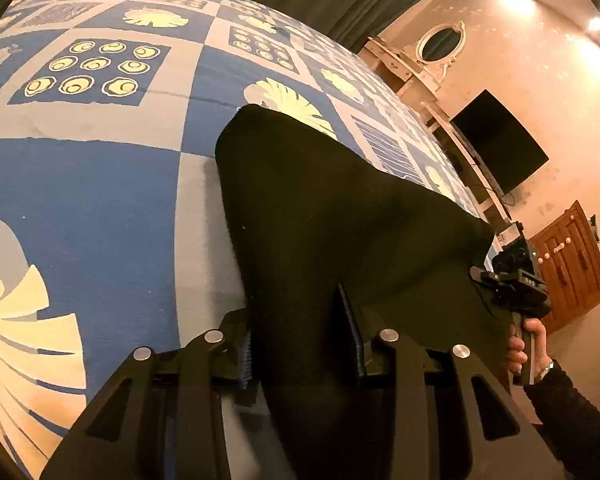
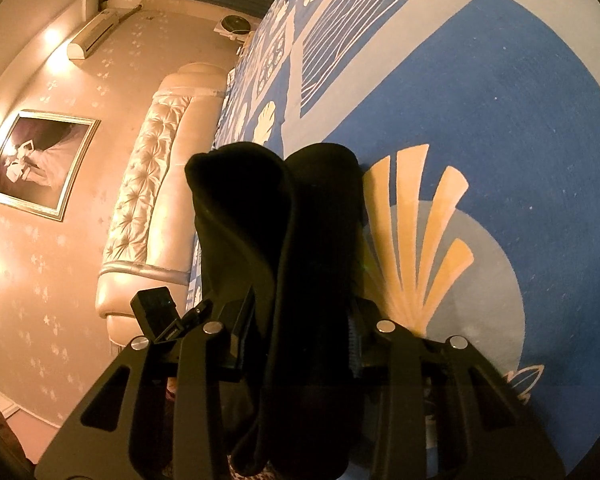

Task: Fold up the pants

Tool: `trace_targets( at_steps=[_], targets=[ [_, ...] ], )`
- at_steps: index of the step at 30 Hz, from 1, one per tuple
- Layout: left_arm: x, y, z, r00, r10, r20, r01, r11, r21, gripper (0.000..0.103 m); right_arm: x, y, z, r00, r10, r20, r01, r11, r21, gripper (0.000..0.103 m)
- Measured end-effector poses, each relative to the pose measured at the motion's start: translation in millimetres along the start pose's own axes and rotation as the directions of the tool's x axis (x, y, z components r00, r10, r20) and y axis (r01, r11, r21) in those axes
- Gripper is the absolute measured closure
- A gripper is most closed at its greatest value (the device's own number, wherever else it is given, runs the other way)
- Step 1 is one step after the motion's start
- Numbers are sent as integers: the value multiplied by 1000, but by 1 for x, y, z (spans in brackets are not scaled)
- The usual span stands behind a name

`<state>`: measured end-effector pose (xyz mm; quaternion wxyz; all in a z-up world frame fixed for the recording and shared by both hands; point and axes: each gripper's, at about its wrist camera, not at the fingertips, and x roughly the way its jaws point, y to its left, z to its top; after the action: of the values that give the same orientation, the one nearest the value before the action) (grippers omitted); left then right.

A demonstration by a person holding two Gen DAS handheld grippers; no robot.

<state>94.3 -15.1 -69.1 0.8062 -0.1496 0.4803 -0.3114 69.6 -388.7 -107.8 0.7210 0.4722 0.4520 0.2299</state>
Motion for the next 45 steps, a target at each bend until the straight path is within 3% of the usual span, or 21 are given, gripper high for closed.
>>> trace_targets(
  at_steps=[12, 18, 19, 22, 23, 25, 28, 33, 40, 45],
  targets=[
    [-12, 19, 6, 999, 38, 28, -37, 999, -28, 70, 5, 5, 0, 1000, -1, 5, 1, 1000, 2, 69],
    [-15, 20, 7, 999, -42, 15, 43, 998, -49, 70, 7, 6, -4, 1000, 4, 12, -4, 1000, 15, 66],
    [-16, 21, 8, 998, -63, 14, 63, 996, -62, 65, 6, 6, -4, 1000, 7, 14, -7, 1000, 19, 62],
    [-23, 32, 10, 987, -150, 49, 155, 979, -129, 31, 4, 8, -5, 999, 18, 27, -19, 999, 27, 52],
    [-28, 35, 11, 983, -164, 78, 174, 975, -142, 27, 3, 10, -5, 999, 23, 34, -24, 999, 25, 48],
    [-32, 39, 14, 978, -183, 103, 197, 968, -154, 25, -3, 13, -4, 998, 23, 52, -24, 1000, 12, 34],
    [-32, 45, 23, 977, -184, 110, 201, 966, -164, 22, -14, 19, 1, 995, -12, 97, 13, 1000, -14, 21],
    [-17, 51, 32, 978, -190, 85, 203, 960, -192, 22, -28, 9, 15, 990, -32, 138, 30, 999, 15, 18],
    [4, 50, 45, 970, -228, 83, 241, 947, -213, 22, -25, -1, 29, 985, 35, 168, -42, 998, 38, 13],
    [20, 44, 58, 972, -229, 57, 235, 953, -190, 22, -6, 10, 42, 991, 24, 135, -22, 1000, -14, 12]
  ],
)
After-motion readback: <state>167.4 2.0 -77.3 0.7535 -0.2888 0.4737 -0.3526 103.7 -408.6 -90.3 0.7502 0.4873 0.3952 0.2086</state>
